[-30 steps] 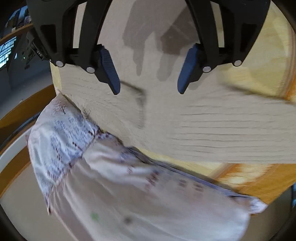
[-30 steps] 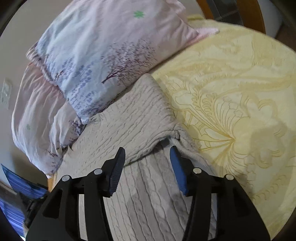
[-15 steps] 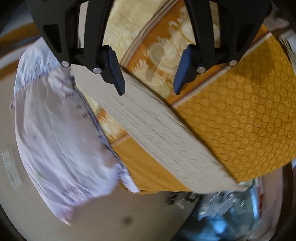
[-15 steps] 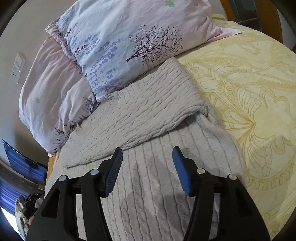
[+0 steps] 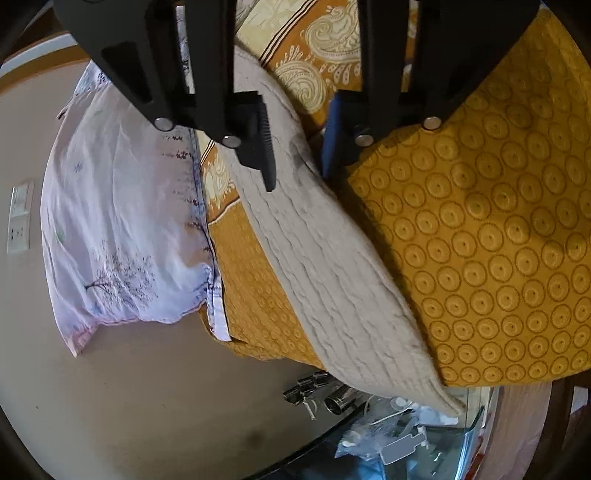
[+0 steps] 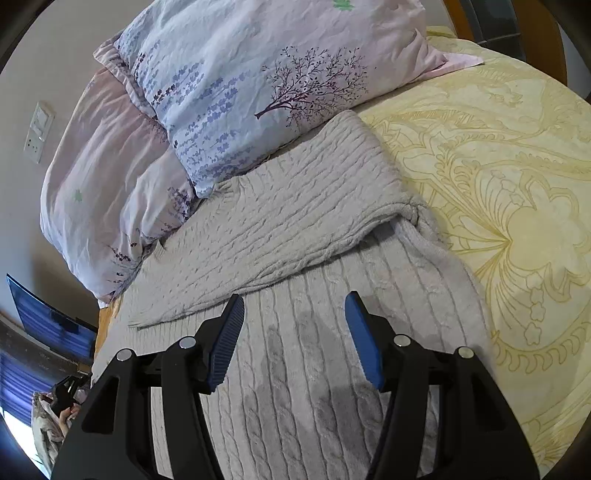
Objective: Fold small clothes
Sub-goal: 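Grasp the other sleeve with the left gripper and fold it across the body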
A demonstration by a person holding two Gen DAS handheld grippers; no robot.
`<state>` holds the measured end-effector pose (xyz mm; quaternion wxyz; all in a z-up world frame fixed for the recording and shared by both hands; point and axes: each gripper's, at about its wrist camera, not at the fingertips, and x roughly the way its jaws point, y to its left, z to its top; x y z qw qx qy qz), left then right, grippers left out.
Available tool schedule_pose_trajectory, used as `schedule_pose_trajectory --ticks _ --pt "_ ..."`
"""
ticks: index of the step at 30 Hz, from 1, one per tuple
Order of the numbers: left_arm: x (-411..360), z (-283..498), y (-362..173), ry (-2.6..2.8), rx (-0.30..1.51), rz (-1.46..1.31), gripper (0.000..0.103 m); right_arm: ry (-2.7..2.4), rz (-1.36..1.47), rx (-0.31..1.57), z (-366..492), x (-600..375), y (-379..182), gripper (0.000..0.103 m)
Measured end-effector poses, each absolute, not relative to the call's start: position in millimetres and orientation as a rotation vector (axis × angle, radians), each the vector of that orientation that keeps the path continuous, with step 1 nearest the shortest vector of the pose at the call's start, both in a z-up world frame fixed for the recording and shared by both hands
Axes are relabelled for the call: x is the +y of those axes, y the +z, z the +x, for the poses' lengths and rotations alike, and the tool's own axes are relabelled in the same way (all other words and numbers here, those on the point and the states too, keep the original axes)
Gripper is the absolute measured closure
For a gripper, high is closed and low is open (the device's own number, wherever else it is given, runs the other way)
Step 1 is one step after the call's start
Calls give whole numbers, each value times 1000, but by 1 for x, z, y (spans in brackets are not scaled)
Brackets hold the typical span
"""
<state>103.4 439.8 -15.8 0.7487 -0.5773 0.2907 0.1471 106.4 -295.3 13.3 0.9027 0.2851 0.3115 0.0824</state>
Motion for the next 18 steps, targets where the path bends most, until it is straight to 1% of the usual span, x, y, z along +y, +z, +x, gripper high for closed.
schedule_pose_trajectory --ticks 1,2,10,16,18 --pt "440 104 -15 316 632 -1261 94 169 589 644 107 -296 13 44" --pt "440 104 -14 311 627 -1258 95 168 590 643 106 -295 13 44" --pt "408 118 34 158 511 -1202 97 185 581 631 105 -294 16 44" --pt "332 154 83 -88 479 -1125 97 191 562 603 100 -294 22 44" --pt "290 171 97 -203 496 -1082 97 191 556 595 98 -295 23 44"
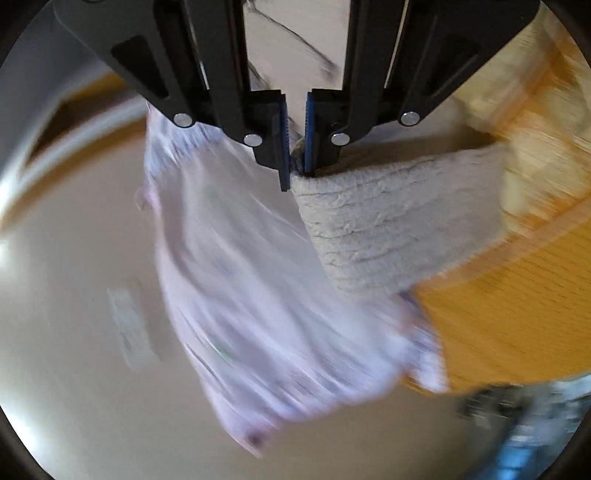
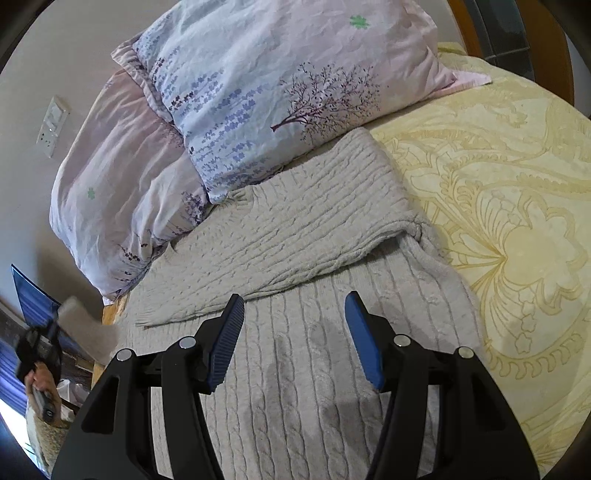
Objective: Fold small clothes
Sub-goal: 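Grasp the other sleeve with the left gripper and fold it across the body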
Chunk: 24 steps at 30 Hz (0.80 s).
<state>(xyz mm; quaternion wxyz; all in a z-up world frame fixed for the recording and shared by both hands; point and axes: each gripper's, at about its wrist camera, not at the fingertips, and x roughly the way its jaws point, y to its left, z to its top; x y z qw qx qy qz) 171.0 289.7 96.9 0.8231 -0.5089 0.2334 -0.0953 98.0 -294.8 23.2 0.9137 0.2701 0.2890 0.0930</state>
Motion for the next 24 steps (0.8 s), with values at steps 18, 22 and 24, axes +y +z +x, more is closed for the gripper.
schedule_pose_trajectory --ticks 18,22,24 --pt "29 216 31 -555 999 -584 43 246 411 592 93 -282 42 44" --pt "78 190 52 -510 889 -521 41 364 230 577 102 -238 64 44" --pt "107 186 55 -413 851 -478 43 438 82 563 108 -198 74 45"
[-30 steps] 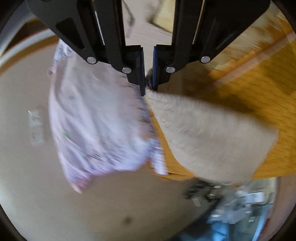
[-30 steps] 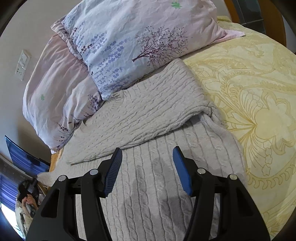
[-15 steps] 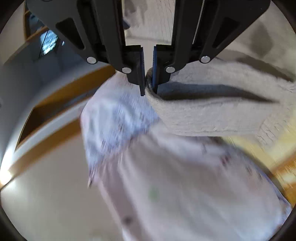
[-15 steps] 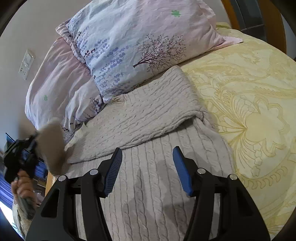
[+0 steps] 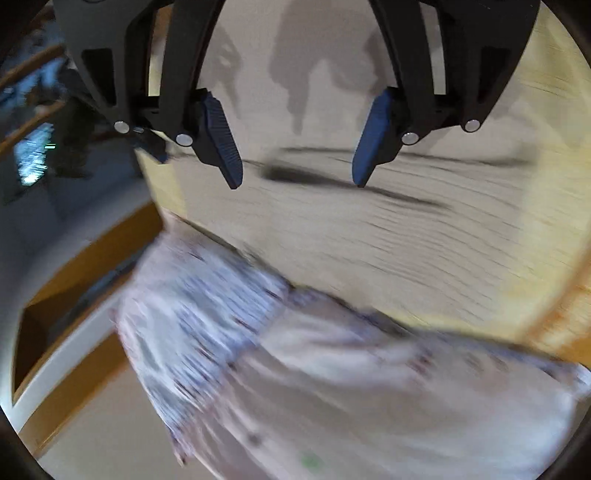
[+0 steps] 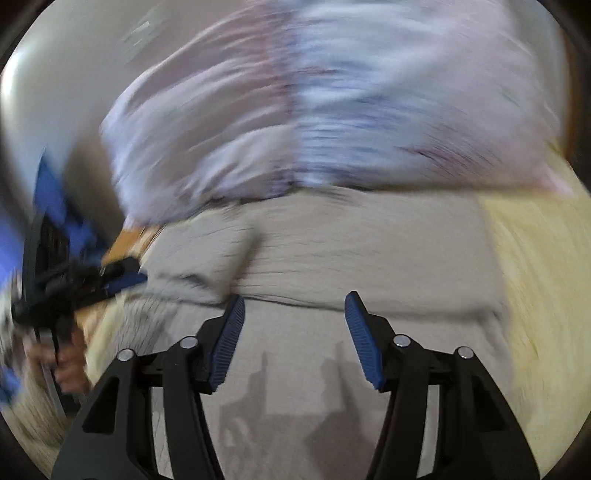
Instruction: Fold small clothes
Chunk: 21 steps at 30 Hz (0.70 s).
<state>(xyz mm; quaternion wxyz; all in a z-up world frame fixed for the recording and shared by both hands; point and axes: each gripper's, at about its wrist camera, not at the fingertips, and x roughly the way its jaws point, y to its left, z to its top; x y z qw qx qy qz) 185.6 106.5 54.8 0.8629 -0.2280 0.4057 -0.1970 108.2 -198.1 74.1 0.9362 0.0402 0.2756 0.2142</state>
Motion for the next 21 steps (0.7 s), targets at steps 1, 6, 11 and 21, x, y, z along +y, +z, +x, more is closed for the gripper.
schedule_pose_trajectory --ticks 1,6,11,21 --pt "120 183 54 -369 848 -476 46 462 37 555 109 -184 76 47" --pt "155 200 25 -231 937 -514 57 615 -243 503 121 -86 82 56" --pt "170 204 6 -196 977 -567 65 658 -439 524 143 -15 63 63" --pt "173 204 5 -210 977 -584 65 628 -475 563 176 22 38 95"
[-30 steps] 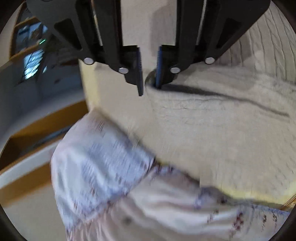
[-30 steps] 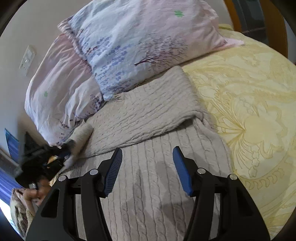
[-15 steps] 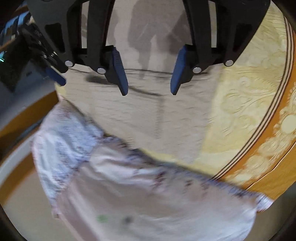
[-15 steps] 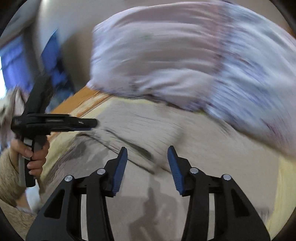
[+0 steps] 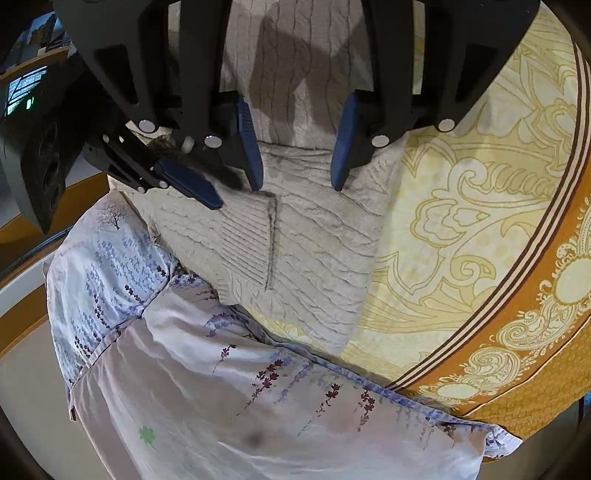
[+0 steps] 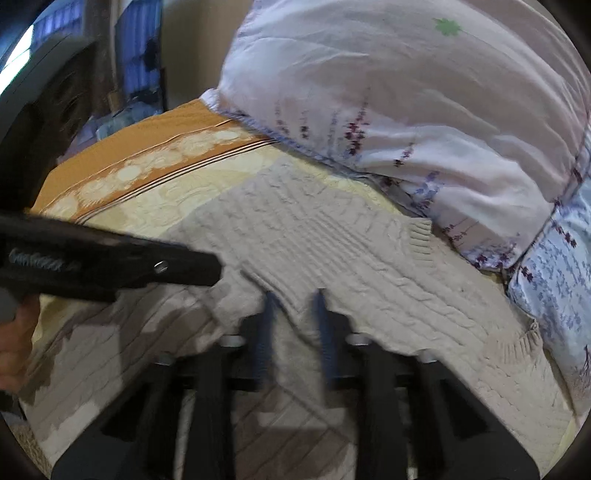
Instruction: Fold small clothes
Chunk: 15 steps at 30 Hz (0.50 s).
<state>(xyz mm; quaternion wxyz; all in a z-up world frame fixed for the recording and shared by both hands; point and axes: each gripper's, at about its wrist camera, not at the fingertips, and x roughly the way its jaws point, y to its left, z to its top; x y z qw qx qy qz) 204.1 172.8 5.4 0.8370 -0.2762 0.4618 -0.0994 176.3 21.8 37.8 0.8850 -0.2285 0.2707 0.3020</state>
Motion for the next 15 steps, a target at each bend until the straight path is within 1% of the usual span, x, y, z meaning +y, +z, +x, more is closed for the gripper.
schedule_pose_trajectory --ticks 1,5,8,10,13,15 --pt "172 204 5 -211 976 -586 65 642 -439 564 178 17 41 97" --pt "173 204 5 -207 973 -587 64 619 -248 514 172 -23 64 97" --pt "172 203 6 -203 970 -584 62 559 -66 437 162 -76 84 97" --pt "170 203 6 -204 968 -580 60 471 90 383 151 -129 93 97" --pt "167 203 8 -208 964 -573 54 315 319 378 137 -203 81 97" --pt "164 203 9 -211 960 -561 49 229 416 464 138 -239 58 97"
